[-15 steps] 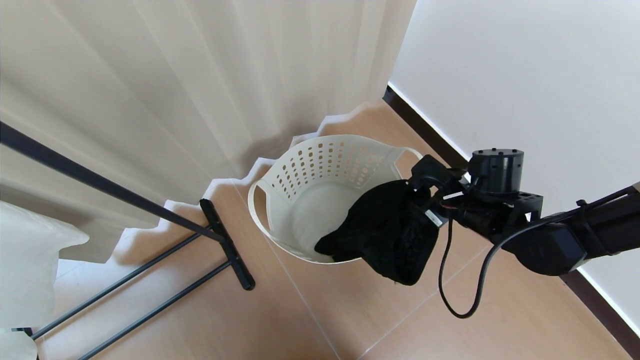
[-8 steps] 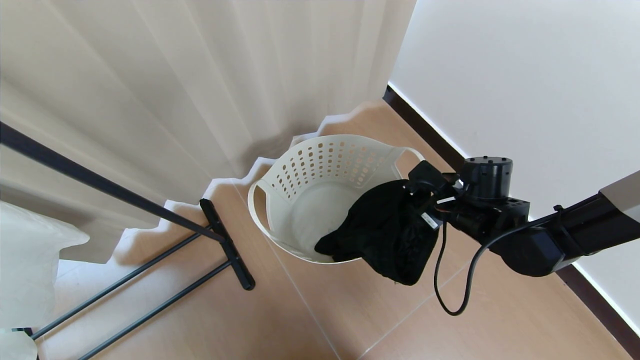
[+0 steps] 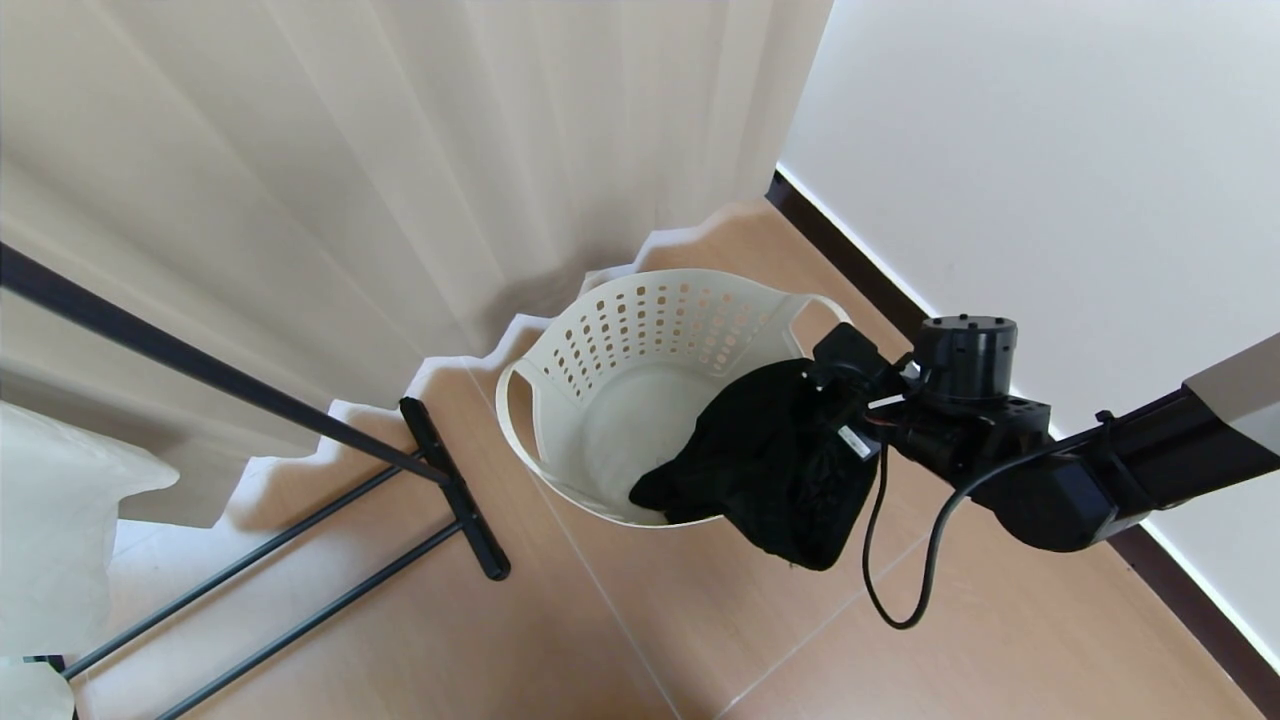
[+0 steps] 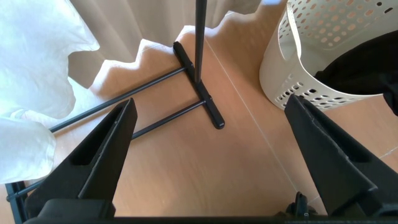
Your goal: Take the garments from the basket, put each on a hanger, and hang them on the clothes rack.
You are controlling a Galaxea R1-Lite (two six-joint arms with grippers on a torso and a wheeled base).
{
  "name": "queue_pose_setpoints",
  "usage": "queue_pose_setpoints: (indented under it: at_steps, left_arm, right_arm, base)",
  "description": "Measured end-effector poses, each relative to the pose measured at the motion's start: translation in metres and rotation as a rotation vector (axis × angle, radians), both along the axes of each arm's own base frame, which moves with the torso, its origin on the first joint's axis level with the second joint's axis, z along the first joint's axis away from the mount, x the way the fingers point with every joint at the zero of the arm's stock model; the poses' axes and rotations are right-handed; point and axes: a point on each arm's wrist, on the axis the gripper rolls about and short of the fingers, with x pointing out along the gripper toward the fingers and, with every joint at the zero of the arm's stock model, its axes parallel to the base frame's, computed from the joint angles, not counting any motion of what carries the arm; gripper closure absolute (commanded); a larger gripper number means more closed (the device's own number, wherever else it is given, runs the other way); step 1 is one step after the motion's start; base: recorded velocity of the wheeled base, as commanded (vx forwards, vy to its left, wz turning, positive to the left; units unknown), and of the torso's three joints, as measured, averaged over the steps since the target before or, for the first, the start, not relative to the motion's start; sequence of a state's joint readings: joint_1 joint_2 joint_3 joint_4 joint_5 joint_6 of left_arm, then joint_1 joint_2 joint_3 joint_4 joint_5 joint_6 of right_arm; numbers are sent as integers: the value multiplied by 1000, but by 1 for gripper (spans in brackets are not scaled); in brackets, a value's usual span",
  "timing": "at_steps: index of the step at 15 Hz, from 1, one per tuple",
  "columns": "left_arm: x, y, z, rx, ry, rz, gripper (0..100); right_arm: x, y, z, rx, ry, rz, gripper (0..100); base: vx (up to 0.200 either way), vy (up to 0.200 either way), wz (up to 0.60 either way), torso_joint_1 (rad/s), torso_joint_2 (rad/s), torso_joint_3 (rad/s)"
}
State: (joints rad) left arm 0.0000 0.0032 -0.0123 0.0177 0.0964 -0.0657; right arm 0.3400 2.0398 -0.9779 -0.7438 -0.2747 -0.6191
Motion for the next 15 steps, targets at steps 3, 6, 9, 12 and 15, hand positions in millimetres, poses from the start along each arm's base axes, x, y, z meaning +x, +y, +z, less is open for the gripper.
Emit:
queue_pose_setpoints:
  at_steps: [3, 6, 9, 12, 15]
  left_arm:
    - [0, 0, 0, 0, 0, 0, 0]
    - [0, 0, 0, 0, 0, 0, 0]
    - [0, 0, 0, 0, 0, 0, 0]
    - [0, 0, 0, 0, 0, 0, 0]
    - [0, 0, 0, 0, 0, 0, 0]
  right_arm:
    - [0, 1, 0, 0, 0, 0, 100]
    - [-3, 1, 2, 16, -14, -1, 100]
    - [-17, 4, 14, 44, -86, 18, 100]
    - [-40, 12, 23, 61, -126, 58, 100]
    - [-65, 18, 34, 83, -172, 83, 100]
  base:
    - [0, 0, 0, 0, 0, 0]
    - [0, 0, 0, 0, 0, 0]
    - [0, 0, 0, 0, 0, 0]
    - [0, 0, 0, 0, 0, 0]
    - [0, 0, 0, 0, 0, 0]
